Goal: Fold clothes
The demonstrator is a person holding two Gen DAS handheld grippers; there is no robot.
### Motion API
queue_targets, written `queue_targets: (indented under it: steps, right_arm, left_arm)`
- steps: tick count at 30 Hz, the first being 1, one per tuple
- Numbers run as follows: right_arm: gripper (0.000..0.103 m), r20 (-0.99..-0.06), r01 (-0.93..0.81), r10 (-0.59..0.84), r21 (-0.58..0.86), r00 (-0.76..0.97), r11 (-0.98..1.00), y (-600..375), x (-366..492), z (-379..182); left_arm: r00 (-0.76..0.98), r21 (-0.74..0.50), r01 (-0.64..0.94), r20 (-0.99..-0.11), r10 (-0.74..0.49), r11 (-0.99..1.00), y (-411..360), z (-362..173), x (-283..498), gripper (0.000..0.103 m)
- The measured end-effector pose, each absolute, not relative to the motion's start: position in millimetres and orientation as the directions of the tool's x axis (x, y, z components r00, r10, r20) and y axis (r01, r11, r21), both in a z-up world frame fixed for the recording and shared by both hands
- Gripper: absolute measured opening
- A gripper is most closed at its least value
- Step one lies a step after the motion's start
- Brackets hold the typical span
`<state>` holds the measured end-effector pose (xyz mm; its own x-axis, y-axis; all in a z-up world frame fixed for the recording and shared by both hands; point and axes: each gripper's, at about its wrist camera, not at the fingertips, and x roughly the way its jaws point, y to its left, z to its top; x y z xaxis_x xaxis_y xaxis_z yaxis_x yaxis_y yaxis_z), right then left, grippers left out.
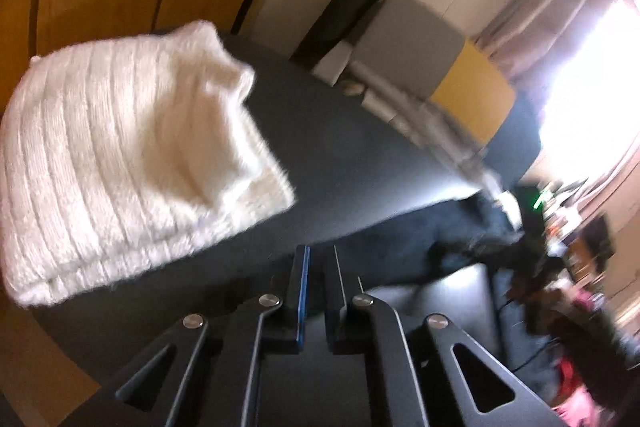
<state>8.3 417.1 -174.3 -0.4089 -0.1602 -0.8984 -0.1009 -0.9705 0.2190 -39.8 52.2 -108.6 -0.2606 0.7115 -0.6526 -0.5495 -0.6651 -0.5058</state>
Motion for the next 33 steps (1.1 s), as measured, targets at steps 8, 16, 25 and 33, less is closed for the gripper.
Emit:
queue_targets:
  steps: [8,16,25,33]
  right_arm:
    - [0.022,-0.891,-0.097,-0.228,0.286,-0.392,-0.953,413,43,-172]
    - [0.041,-0.822,-0.045,-0.238,0.303,-0.517,-0.952,392,56,-153]
    - [0.062,-0.838,0.042,-0.169,0.172,-0.518,-0.984,350,53,-165]
    - [0.047,-0.842,-0.024,-0.060,0.086,-0.537,-0.996,358,57,-174]
  left_arm:
    - [-0.338,-0.408,-0.436,-0.752,0.566,-0.803,27,-114,-48,0.015]
    - [-0.223,-0.570,-0.383,-0.706,0.672,-0.727,-2,-151,-33,0.046]
    - [-0.158,-0.446,-0.584,-0.757,0.634,-0.678,39,-166,-27,0.057]
    - [-0.146,-0.502,-0.530,-0.740,0.656,-0.684,50,-166,-41,0.005]
